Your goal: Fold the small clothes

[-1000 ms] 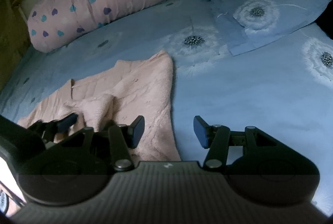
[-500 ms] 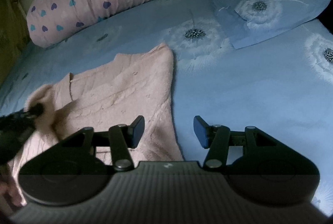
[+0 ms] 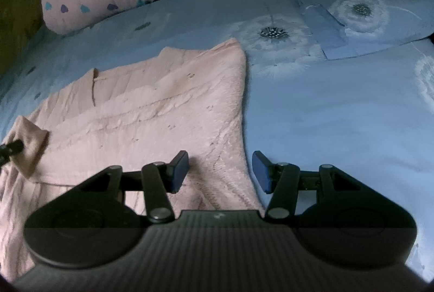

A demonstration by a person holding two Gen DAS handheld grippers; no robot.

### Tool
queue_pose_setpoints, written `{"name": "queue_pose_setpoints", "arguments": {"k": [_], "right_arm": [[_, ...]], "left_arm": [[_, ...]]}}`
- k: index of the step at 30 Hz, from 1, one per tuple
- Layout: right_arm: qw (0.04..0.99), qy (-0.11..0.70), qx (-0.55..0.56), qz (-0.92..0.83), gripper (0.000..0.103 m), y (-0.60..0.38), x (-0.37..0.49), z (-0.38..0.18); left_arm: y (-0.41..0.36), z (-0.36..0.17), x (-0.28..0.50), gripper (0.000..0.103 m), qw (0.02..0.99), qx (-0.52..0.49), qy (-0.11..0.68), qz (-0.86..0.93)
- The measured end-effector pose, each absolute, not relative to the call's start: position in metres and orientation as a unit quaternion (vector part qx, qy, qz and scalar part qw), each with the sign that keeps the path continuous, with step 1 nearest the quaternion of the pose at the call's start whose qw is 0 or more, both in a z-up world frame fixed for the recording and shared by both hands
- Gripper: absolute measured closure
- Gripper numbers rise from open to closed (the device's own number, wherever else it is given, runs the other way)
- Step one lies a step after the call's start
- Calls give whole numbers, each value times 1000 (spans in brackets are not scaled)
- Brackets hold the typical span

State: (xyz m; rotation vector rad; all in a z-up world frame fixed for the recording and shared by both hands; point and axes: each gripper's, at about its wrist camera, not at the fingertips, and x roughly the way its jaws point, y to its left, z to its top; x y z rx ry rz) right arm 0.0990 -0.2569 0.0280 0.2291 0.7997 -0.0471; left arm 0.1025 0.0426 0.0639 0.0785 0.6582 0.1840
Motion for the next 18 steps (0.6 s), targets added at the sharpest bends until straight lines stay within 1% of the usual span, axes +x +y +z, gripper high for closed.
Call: {"name": "queue_pose_setpoints", "arguments": {"k": [6,10,14,18], "right_arm": [[914,389,113,-25,49,-258,101,27],[913,390,119,-28,49,-258,103,25],[911,393,119,-28,49,-259,105,21],[912,388,130,-28,49,-263,109,19]], "left_arm": [[68,69,94,70,940,-5,331,82],[73,72,94,56,944,-27,322,61],[69,66,106,55,948,-22,314,40],[76,51,122,55,944,-36,328,26]]}}
